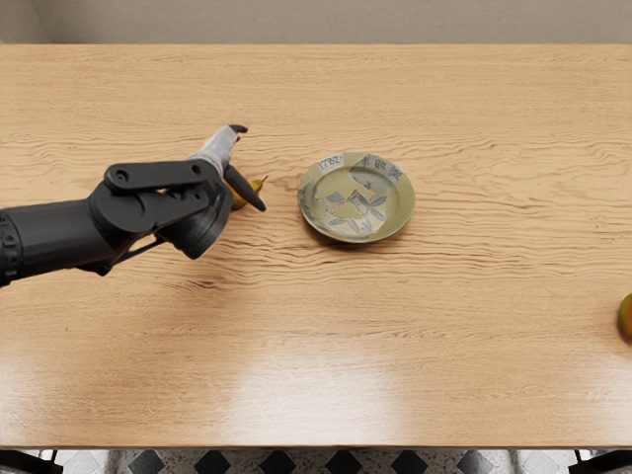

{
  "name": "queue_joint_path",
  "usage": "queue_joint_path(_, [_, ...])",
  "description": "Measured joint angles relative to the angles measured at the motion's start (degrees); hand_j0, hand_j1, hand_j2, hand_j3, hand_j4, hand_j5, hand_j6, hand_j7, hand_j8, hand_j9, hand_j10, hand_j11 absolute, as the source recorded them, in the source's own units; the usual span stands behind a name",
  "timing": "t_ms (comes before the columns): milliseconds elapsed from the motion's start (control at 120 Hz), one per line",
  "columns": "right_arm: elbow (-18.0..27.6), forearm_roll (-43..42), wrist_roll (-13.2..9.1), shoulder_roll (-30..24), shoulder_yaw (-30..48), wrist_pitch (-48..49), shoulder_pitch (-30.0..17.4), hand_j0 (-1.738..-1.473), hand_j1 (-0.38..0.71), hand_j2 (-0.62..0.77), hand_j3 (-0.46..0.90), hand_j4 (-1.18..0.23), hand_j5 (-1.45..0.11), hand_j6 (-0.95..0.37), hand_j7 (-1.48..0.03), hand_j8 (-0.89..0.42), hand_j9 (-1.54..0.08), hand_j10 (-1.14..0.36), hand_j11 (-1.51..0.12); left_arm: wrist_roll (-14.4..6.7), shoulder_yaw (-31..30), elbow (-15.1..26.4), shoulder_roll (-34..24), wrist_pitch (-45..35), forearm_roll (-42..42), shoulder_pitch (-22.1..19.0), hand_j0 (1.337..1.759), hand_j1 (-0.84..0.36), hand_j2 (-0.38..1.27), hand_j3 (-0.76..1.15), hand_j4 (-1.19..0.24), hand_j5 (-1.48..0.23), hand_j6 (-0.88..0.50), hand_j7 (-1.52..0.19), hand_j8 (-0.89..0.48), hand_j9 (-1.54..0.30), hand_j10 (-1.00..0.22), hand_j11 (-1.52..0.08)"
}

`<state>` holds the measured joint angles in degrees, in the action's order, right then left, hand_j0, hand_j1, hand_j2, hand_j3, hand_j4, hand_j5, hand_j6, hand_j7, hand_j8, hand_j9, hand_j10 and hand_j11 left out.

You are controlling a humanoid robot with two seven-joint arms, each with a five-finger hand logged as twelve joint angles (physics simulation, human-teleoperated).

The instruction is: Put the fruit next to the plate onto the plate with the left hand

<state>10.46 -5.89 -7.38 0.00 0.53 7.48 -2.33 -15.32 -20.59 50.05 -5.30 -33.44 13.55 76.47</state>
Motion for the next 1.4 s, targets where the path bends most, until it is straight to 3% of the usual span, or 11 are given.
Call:
queue_joint_path(208, [0.0,0.0,0.0,0.0,0.0,0.03,0.0,-1.658,-0.33,0.0,0.0,-0.02,-0.02,-0.02,-0.02,-0.02,-0.02,-0.02,-0.02,0.09,-0.82,-0.46,0.12,-1.0,0.03,-0.6,1.658,0.05,0.05,0.0,-0.25,-0.32,-0.25,-0.32,-0.25,-0.32,-0.25,-0.32])
queue_joint_path(608, [0.0,0.0,0.0,0.0,0.0,0.02,-0.01,-1.658,-0.33,0.0,0.0,-0.02,-0.02,-0.02,-0.02,-0.02,-0.02,-0.02,-0.02,0.37,-1.0,-2.25,1.01,-1.27,-0.02,-2.44,1.658,-0.04,0.07,0.0,-0.32,-0.42,-0.32,-0.42,-0.32,-0.42,-0.32,-0.42])
queue_joint_path(983, [0.0,0.0,0.0,0.0,0.0,0.01,0.0,-1.658,-0.33,0.0,0.0,-0.02,-0.02,-0.02,-0.02,-0.02,-0.02,-0.02,-0.02,-0.27,-2.24,-2.55,0.56,-1.11,0.01,-2.55,1.658,-0.26,0.11,0.0,-0.52,-0.68,-0.52,-0.68,-0.52,-0.68,-0.52,-0.68])
queue_joint_path(1100, [0.0,0.0,0.0,0.0,0.0,0.01,-0.01,-1.658,-0.33,0.0,0.0,-0.02,-0.02,-0.02,-0.02,-0.02,-0.02,-0.02,-0.02,-0.38,-2.47,-2.57,0.56,-1.05,0.2,-2.63,1.656,-0.28,0.1,0.0,-0.55,-0.73,-0.55,-0.73,-0.5,-0.73,-0.55,-0.73])
queue_joint_path(1158, [0.0,0.0,0.0,0.0,0.0,0.02,-0.01,-1.658,-0.33,0.0,0.0,-0.02,-0.02,-0.02,-0.02,-0.02,-0.02,-0.02,-0.02,-0.3,-2.4,-2.6,0.56,-0.91,0.82,-3.22,1.653,-0.29,0.01,0.0,-0.56,-0.75,-0.54,-0.75,-0.49,-0.76,-0.56,-0.77])
queue_joint_path(1200, [0.0,0.0,0.0,0.0,0.0,0.01,-0.01,-1.658,-0.33,0.0,0.0,-0.02,-0.02,-0.02,-0.02,-0.02,-0.02,-0.02,-0.02,-0.32,-2.41,-2.61,0.6,-0.91,0.77,-3.25,1.654,-0.3,0.1,0.0,-0.58,-0.75,-0.53,-0.76,-0.47,-0.78,-0.57,-0.78])
queue_joint_path(1400, [0.0,0.0,0.0,0.0,0.0,0.01,0.01,-1.658,-0.33,0.0,0.0,-0.02,-0.02,-0.02,-0.02,-0.02,-0.02,-0.02,-0.02,-0.42,-2.5,-2.58,0.57,-0.7,0.25,-3.13,1.654,-0.32,0.15,0.0,-0.63,-0.81,-0.5,-0.82,-0.45,-0.84,-0.59,-0.77])
